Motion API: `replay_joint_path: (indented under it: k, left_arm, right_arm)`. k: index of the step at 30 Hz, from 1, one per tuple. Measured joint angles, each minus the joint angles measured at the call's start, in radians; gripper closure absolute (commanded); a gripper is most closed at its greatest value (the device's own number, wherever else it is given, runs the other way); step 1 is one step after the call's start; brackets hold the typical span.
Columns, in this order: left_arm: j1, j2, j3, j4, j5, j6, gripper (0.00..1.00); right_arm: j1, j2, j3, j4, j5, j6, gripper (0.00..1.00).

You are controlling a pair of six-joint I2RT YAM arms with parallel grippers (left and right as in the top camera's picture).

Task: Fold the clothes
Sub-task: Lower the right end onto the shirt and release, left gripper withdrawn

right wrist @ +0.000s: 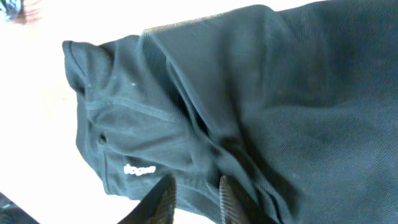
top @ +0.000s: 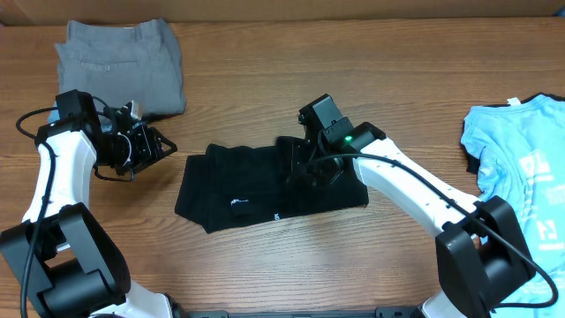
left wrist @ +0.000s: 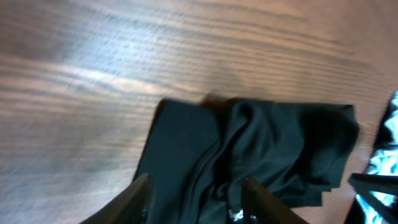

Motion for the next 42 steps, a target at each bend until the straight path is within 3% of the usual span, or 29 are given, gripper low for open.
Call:
replay_joint_path:
  k: [4, 8, 13, 23, 34, 42]
  left_arm:
    - [0.0, 0.0, 0.0, -0.026, -0.055, 0.002, 0.46]
    - [0.0, 0.0, 0.0, -0.042, -0.106, 0.002, 0.45]
    - [0.0, 0.0, 0.0, -0.045, -0.143, 0.002, 0.45]
    - [0.0, 0.0, 0.0, -0.041, -0.161, 0.002, 0.44]
    - [0.0, 0.0, 0.0, -0.06, -0.169, 0.018, 0.3]
    - [0.0, 0.0, -0.007, -0.078, -0.169, 0.043, 0.25]
  right_arm:
    - [-0.001, -0.042, 0.0, -0.018, 0.001, -0.006, 0.67]
    - [-0.009, -0.1, 0.003, -0.052, 0.023, 0.007, 0.86]
    - [-0.051, -0.1, 0.006, -0.114, 0.079, 0.039, 0.88]
    - [-0.056, 0.132, 0.008, -0.144, 0.002, 0.082, 0.96]
    - [0.088, 0.095, 0.008, -0.08, -0.246, -0.178, 0.95]
    - [-0.056, -0.037, 0.009, -0.082, -0.164, -0.187, 0.91]
